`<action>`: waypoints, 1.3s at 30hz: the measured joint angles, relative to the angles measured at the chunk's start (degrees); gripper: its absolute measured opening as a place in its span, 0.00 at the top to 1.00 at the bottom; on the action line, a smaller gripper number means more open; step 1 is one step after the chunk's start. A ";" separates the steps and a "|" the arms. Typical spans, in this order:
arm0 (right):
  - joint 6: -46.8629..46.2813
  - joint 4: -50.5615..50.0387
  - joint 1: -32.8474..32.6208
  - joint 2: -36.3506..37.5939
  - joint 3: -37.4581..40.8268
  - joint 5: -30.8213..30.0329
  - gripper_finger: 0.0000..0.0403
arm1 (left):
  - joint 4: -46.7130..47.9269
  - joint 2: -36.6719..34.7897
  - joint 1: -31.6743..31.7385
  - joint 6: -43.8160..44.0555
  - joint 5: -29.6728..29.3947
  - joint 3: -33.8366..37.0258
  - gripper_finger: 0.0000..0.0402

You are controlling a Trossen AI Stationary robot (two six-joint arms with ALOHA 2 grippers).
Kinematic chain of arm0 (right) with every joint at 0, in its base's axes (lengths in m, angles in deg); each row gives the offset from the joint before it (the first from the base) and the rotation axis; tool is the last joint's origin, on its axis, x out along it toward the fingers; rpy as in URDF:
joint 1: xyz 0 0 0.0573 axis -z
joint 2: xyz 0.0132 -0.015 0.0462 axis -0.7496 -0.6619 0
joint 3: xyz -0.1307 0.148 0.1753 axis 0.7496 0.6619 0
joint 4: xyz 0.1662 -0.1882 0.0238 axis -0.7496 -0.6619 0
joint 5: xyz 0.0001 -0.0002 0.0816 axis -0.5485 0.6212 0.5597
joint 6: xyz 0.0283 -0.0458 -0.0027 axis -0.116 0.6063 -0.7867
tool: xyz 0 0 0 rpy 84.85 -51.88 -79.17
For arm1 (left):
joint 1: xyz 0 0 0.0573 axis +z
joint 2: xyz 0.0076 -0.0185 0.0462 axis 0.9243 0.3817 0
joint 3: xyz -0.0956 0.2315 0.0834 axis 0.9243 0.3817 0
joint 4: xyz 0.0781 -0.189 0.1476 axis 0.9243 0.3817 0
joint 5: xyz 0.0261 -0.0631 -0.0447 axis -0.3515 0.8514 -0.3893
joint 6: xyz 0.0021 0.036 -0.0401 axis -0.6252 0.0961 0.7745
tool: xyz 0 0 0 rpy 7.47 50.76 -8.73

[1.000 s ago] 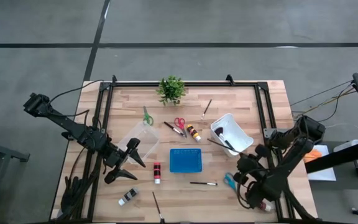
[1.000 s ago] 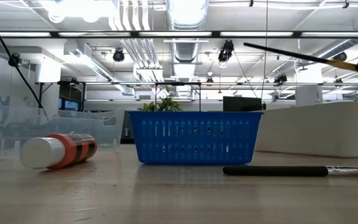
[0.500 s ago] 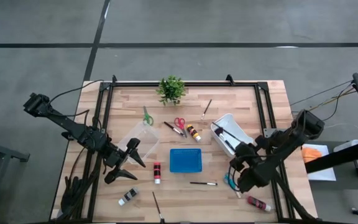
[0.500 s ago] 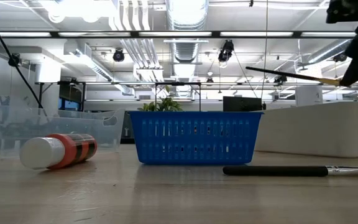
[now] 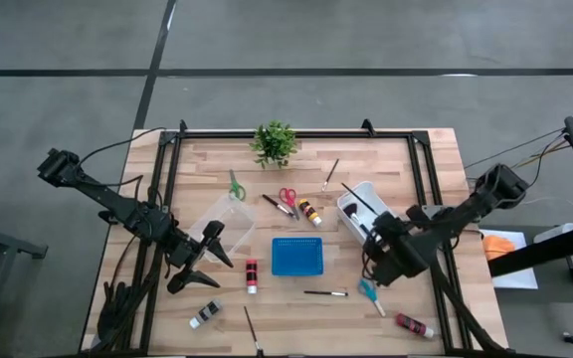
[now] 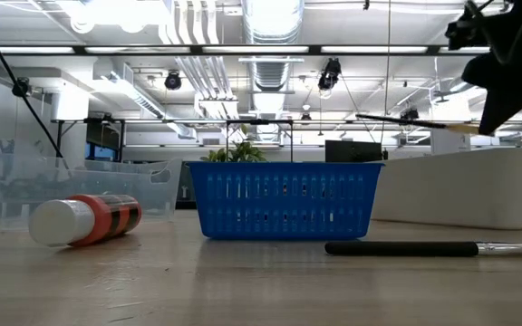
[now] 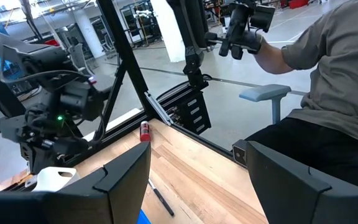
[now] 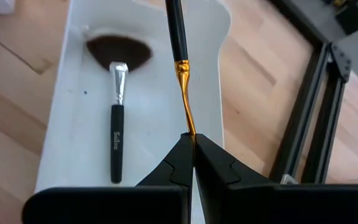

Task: Pick & Place Paint Supplies
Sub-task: Put the foundation brush in the white bin

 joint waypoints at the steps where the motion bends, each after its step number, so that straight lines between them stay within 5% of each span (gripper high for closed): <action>1: 0.85 0.49 0.76 0.07 0.08 0.79 0.98 | 0.00 0.00 0.00 0.01 0.00 0.00 0.33; 13: 5.50 2.34 3.11 0.25 2.73 8.31 0.98 | 0.13 0.00 0.00 0.01 0.00 0.00 0.33; 39: 12.76 6.29 3.10 0.38 6.78 13.12 0.98 | 0.15 0.00 0.00 0.01 -0.01 0.00 0.33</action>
